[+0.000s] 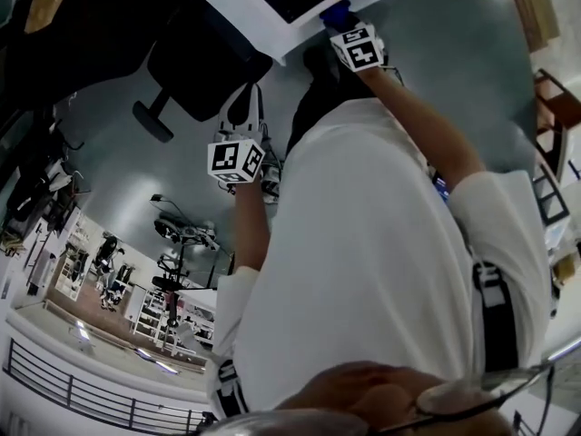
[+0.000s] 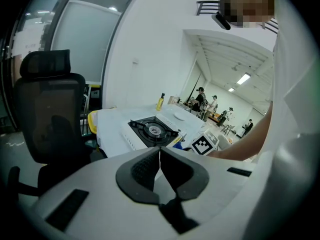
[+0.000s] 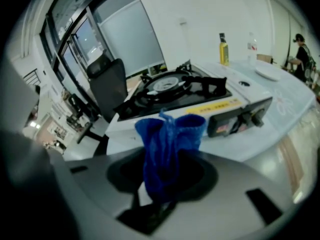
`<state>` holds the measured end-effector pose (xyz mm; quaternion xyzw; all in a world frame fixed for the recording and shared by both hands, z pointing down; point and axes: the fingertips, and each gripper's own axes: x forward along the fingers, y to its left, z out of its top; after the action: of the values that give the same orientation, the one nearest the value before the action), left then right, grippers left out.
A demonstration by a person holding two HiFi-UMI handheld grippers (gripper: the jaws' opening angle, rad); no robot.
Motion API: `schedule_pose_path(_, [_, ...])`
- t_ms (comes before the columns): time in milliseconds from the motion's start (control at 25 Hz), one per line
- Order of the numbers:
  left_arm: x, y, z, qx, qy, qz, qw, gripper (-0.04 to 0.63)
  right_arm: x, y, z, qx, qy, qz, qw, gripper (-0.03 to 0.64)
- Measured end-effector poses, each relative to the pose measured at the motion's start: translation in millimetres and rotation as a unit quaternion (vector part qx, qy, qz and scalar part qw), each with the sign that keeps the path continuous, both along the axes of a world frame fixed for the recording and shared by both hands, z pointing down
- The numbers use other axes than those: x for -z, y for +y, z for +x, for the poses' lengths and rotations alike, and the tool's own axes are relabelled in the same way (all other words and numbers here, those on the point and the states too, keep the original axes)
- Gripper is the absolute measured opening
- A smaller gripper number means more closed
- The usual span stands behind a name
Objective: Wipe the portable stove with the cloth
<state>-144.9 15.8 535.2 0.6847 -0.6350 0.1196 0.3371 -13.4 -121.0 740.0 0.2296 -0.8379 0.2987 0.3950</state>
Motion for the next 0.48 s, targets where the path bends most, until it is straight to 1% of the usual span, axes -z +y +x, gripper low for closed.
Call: schedule_pose_path(480, [-2.4,27.6,-9.4,0.064,0.003,0.002,0.9979,0.037,-2.2,41.6,-31.9,0.073,-0.001,-0.036,0.997,0.155])
